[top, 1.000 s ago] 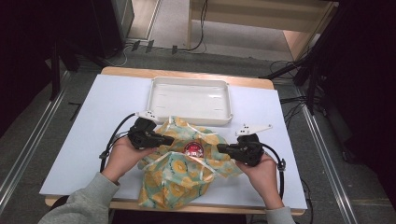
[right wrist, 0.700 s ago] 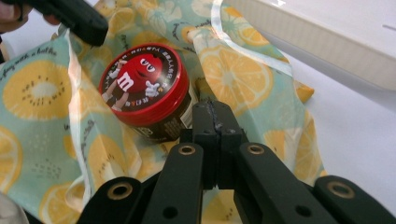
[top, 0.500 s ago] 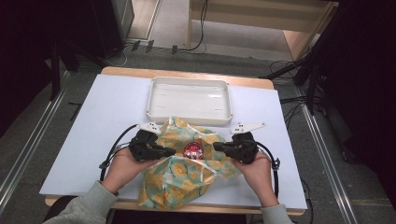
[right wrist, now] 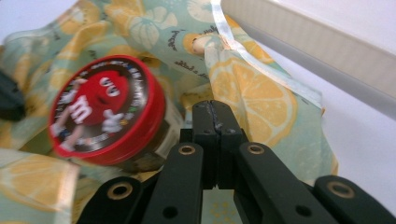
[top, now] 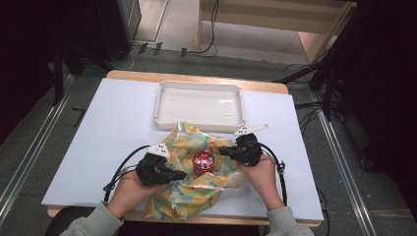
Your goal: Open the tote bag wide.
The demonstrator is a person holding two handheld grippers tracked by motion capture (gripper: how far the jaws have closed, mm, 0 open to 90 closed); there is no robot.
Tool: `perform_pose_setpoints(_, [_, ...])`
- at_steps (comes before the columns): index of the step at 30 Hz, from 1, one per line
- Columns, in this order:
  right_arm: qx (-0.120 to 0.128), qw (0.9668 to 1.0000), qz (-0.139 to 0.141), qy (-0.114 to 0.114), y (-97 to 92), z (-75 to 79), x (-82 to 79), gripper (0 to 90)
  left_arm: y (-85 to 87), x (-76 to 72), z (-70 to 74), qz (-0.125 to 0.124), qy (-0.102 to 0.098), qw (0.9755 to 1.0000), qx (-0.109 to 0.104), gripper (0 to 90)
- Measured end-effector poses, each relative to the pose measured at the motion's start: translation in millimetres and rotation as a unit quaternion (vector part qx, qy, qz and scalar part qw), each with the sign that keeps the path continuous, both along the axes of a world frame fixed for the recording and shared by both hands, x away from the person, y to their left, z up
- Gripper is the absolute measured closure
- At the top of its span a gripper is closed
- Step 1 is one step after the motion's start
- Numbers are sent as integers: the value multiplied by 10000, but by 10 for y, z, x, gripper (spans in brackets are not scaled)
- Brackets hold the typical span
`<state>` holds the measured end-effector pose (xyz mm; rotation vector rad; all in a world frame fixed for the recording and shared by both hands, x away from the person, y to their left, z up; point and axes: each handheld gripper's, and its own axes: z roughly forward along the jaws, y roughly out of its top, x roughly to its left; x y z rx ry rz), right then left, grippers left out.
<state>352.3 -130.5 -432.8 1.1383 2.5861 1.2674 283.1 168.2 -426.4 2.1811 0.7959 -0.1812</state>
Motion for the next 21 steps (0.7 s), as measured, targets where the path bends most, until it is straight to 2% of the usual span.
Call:
perform_pose_setpoints(6, [-87,9999,-68,60,22,-88,90,900,-52,-72,-114,-126,118,9998,33,893])
perform_pose_setpoints(9, [-103,9998,-114,102,32,-130,135,900,-115,-126,-187,-240,162,9994,169,893])
perform_pose_setpoints(12, [-140,9998,-147,75,45,-150,157,900,-145,-159,-236,-318,136,9991,230,893])
perform_pose_setpoints(16, [-89,9997,-241,61,32,-191,195,900,-156,-213,-294,-293,-6,9994,158,894])
perform_pose_setpoints(18, [-134,9994,-323,22,27,-215,216,900,-166,-256,-324,-298,-68,9992,257,894])
perform_pose_setpoints(21, [-186,9991,-383,0,33,-248,242,900,-166,-284,-345,-360,-36,9989,295,894])
